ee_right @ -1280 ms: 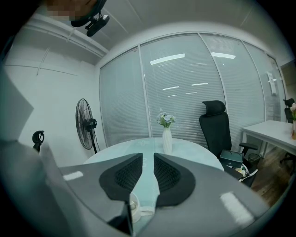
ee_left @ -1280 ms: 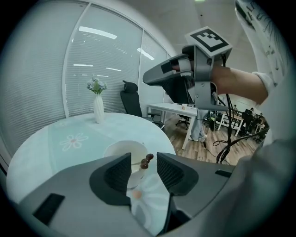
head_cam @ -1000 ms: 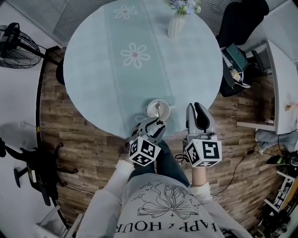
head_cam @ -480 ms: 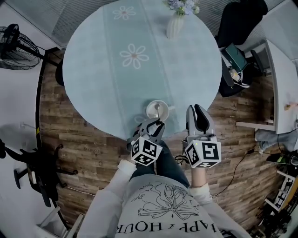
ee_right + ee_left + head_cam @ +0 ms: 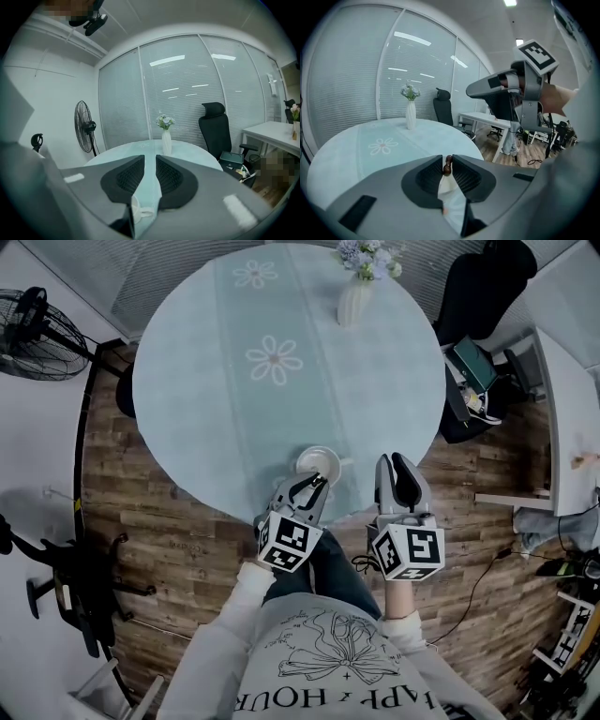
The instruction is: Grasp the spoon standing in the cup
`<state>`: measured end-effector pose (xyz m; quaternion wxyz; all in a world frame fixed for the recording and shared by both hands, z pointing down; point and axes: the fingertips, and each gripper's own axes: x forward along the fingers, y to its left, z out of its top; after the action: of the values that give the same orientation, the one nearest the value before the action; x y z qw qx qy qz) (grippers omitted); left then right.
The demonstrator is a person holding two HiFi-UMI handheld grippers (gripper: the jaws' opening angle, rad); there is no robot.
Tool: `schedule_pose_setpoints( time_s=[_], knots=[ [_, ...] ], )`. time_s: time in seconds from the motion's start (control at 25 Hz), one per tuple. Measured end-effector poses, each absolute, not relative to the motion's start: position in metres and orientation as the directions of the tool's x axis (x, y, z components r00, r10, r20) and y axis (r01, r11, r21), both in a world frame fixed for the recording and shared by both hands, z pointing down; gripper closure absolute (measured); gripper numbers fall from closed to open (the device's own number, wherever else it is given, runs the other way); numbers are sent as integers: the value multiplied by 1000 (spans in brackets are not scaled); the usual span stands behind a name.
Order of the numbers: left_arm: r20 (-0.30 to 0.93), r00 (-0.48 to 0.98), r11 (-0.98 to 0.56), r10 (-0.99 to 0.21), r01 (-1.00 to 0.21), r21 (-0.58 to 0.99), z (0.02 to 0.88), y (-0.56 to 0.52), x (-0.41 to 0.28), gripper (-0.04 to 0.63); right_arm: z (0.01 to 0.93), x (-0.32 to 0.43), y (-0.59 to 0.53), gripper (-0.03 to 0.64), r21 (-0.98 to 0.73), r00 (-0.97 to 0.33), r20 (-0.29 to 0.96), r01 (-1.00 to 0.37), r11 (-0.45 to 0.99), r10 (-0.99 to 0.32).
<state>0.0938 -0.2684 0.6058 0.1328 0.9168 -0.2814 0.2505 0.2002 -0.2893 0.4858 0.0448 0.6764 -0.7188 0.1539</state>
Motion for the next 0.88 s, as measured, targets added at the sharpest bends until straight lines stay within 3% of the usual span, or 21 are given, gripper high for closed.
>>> schedule_pose_setpoints(
  time_s=[0.04, 0.88],
  knots=[
    [527, 715, -798, -460, -593, 108, 602, -271, 92, 543, 484, 200, -289, 532, -160, -83, 269, -986, 40, -960],
    [346, 697, -683, -629, -707, 182, 489, -299, 58, 543, 431, 178, -303, 532, -153, -157, 157, -979, 133, -975]
  ],
)
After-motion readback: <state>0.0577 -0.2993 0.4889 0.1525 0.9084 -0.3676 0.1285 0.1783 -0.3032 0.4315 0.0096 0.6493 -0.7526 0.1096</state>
